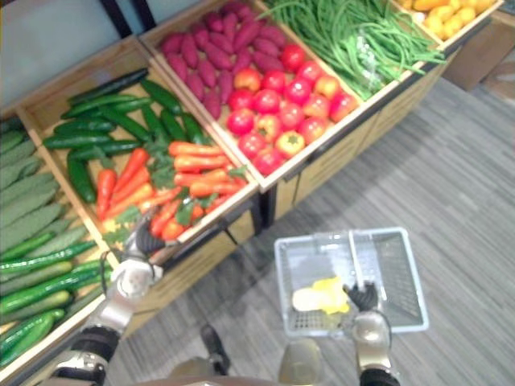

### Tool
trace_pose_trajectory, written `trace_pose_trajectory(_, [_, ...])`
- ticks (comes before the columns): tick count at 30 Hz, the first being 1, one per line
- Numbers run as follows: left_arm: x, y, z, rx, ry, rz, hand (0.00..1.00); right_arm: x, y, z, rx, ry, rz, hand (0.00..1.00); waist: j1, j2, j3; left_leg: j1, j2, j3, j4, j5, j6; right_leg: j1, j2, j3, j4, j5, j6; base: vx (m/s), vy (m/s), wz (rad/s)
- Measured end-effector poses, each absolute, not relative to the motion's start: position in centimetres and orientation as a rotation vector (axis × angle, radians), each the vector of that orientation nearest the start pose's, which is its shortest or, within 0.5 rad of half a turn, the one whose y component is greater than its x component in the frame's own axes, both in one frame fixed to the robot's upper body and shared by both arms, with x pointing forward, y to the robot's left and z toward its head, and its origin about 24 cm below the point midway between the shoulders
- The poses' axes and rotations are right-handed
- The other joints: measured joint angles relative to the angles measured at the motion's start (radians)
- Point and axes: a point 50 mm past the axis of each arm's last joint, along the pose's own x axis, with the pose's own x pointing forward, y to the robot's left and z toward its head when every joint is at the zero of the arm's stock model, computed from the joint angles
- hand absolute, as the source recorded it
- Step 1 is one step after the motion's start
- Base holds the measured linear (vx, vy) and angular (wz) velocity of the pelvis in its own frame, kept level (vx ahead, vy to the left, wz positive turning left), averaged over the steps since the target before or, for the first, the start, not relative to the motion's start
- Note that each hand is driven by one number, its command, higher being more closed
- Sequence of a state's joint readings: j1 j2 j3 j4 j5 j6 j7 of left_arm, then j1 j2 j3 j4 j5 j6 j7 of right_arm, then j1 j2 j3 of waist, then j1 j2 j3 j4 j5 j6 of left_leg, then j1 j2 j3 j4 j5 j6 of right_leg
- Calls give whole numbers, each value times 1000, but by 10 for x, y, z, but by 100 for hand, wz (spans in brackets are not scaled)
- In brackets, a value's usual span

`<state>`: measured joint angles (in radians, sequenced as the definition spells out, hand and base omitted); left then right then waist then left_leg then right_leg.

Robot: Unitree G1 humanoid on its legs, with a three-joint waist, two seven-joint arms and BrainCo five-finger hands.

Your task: Pick vegetable in the basket

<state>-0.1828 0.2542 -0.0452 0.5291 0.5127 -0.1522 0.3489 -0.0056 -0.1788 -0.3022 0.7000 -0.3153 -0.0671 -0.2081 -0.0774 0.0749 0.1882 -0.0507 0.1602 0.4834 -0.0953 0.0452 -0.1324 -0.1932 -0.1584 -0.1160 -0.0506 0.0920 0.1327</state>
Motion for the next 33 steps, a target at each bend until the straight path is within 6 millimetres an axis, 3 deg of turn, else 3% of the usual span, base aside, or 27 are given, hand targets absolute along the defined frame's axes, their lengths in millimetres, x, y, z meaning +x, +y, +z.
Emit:
trace_pose_trajectory(24, [281,209,4,783,48,213,100,186,-270,-82,-441,616,-419,100,-2,-9,6,4,-1,1,0,1,1,9,1,2,-17,18,-2,-6,-2,-1])
trace_pose_trajectory(33, [283,227,10,804,61,291,100,186,-266,-84,-449,620,-395,100,-3,-18,11,20,0,-17,0,1,1,36,0,-16,-17,18,-2,-1,-1,4])
